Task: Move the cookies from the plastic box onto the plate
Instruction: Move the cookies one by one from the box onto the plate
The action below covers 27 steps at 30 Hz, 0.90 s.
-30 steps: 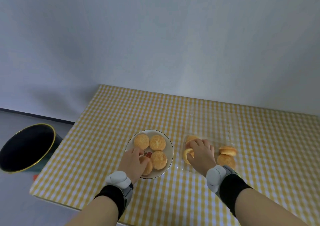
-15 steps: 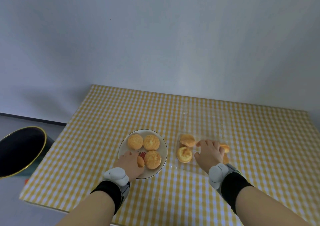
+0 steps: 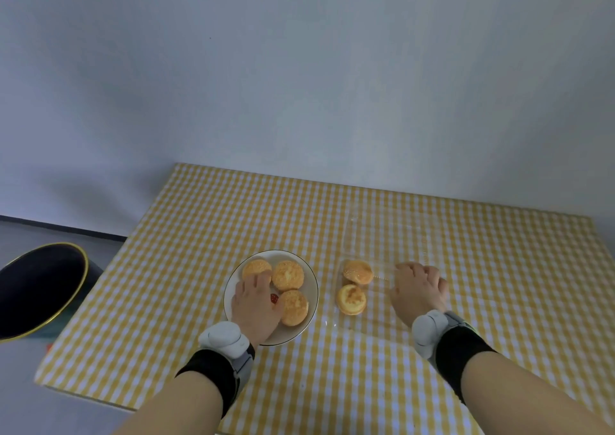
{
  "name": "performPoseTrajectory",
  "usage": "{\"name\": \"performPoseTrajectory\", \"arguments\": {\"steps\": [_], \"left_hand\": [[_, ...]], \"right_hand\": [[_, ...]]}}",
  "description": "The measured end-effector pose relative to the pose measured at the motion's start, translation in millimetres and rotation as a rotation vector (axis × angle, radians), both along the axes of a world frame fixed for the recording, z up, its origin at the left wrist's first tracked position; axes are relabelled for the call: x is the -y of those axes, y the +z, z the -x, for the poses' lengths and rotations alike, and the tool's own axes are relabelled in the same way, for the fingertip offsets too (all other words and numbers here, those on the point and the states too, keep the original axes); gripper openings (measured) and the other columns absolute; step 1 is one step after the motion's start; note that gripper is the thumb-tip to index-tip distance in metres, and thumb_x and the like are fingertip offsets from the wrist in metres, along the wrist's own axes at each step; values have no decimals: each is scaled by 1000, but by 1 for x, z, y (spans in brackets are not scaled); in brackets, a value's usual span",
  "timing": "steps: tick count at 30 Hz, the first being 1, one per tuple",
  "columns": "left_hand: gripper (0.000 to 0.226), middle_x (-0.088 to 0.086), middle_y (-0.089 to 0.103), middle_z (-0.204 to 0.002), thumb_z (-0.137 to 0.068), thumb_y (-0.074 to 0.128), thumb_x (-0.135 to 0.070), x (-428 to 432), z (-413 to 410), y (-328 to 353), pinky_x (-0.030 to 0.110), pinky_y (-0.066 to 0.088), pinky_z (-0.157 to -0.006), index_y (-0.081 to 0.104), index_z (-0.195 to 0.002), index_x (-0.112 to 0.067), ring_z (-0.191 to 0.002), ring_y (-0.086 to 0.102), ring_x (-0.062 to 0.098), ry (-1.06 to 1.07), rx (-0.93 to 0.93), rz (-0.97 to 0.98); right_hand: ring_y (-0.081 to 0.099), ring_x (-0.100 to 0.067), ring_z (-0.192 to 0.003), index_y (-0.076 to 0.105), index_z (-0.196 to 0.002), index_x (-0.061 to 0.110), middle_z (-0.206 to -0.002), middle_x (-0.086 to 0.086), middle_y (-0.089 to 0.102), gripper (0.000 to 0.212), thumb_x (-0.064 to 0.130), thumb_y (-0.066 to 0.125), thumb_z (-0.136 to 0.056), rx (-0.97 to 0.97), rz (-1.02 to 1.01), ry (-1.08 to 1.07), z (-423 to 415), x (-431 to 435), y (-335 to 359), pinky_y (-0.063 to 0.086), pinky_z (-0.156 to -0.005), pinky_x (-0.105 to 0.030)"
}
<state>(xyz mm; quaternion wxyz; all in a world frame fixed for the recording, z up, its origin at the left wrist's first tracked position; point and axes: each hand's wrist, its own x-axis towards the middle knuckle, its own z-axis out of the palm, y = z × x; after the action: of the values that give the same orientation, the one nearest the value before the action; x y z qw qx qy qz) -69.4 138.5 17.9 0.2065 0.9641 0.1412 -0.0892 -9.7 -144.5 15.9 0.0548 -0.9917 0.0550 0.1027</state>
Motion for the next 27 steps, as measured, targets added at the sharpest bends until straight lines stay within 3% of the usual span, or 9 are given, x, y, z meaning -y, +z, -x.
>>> {"name": "performPoseTrajectory", "arguments": {"steps": [4,11,17,21,24,27], "left_hand": [[55,4,42,-140,-87,54,-26,21,-6,5,36,35,-106,35,-139,-20,-129,36,26,-79,50,35],[54,3,43,-140,-88,55,-23,16,14,10,36,34,-106,36,-138,-19,-130,34,25,-42,34,105],[49,2,47,-137,-88,52,-20,-3,25,14,38,36,-105,39,-135,-17,-127,37,27,31,43,120],[43,2,52,-129,-86,52,-16,-11,24,18,36,39,-100,47,-128,-17,-123,41,24,60,73,231],[28,-2,59,-108,-85,61,-17,-16,17,23,27,41,-89,58,-113,-14,-109,54,17,133,50,438],[41,-8,65,-94,-75,72,-37,-20,8,31,31,46,-93,62,-109,-17,-103,62,15,280,-53,777]], "right_hand": [[27,-23,-135,31,-143,30,-146,10,39,53,42,42,-92,-37,-18,234,-4,-14,0,24,-110,-40],[37,-28,-123,44,-130,26,-132,-1,47,44,44,51,-89,-48,25,236,-21,-54,-5,32,-102,-40],[42,-22,-118,46,-114,24,-121,5,57,31,39,53,-88,-22,30,240,-25,-56,-14,33,-98,-37],[45,-18,-111,53,-106,28,-108,9,61,26,45,51,-86,135,18,253,-26,-60,1,28,-97,-36],[48,-14,-106,58,-99,31,-98,11,60,26,46,62,-79,95,-358,111,-31,-73,21,27,-94,-32],[62,-16,-95,65,-98,21,-97,2,67,30,32,77,-73,-206,-948,-54,-33,-97,43,45,-79,-26]]}}
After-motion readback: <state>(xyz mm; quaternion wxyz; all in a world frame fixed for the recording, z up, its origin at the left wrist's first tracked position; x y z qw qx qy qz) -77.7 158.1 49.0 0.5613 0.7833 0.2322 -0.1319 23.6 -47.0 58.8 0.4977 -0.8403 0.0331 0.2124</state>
